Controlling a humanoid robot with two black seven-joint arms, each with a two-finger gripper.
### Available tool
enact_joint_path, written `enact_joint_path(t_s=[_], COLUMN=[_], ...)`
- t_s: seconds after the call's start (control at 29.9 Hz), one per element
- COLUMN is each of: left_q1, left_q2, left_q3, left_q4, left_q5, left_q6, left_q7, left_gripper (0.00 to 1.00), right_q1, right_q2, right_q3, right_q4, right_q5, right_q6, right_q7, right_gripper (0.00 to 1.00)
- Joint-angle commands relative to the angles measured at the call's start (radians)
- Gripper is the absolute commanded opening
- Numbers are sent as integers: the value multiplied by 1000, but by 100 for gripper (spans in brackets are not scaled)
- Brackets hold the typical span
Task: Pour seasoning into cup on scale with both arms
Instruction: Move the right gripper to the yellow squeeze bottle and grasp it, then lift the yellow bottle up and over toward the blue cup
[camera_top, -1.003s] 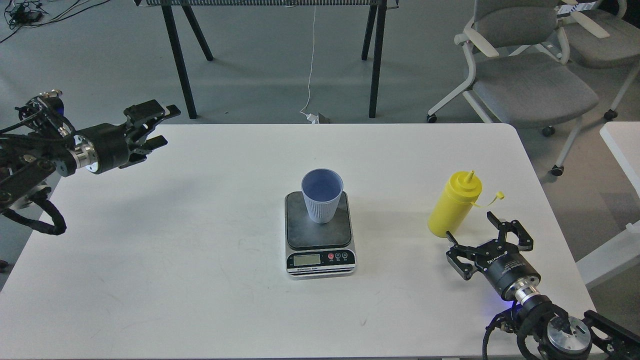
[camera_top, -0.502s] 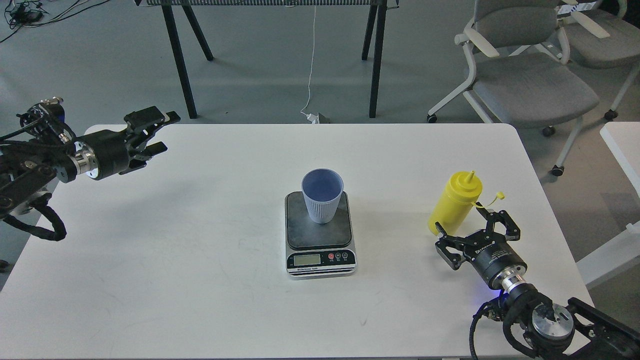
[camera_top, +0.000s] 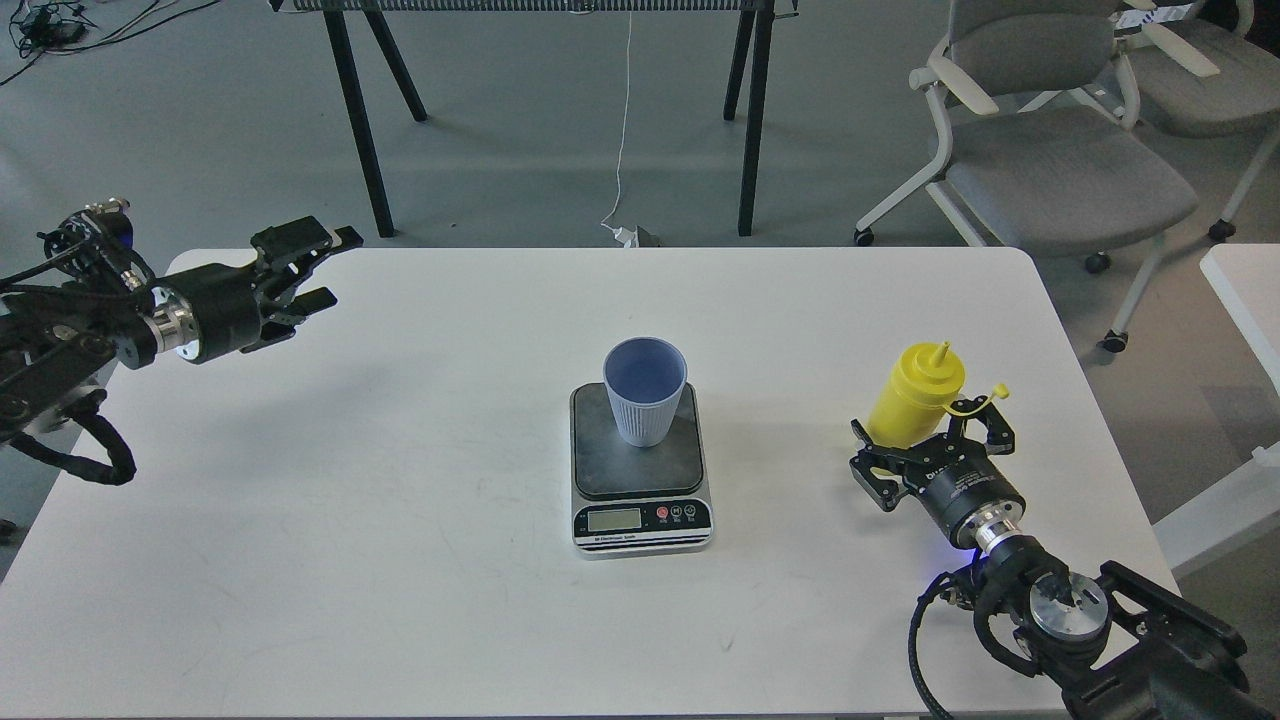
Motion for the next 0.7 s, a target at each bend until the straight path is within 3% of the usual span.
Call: enact_joint_path(t_s=[0.0,0.03,0.1,0.2,0.37,0.57,0.67], left_q1=[2,2,2,2,0,-2,-2], left_q2=[1,1,3,5,3,5,5], left_q3=[-1,-1,-1,-1,-6,-8,-12], left_q4=[0,0,0,0,0,0,0], left_q5=[-2,-2,-2,-2,-5,-8,-8], left_q6=[0,0,0,0,0,0,0], left_q7=[0,0,0,0,0,0,0], left_gripper=[99,99,99,99,99,99,99], right_q1=[18,24,28,31,70,283,461], right_q2=[17,20,21,21,-12,-258,-348], right_q3=[-1,-1,0,0,20,14,-26], right_q4=[-26,-32,-36,-29,-7,77,72], right_q5=[0,-1,-14,-35,-34,-43,-133], right_q6=[0,0,0,0,0,0,0], right_q7=[0,0,0,0,1,-2,-31], right_gripper=[91,78,38,10,5,5,5])
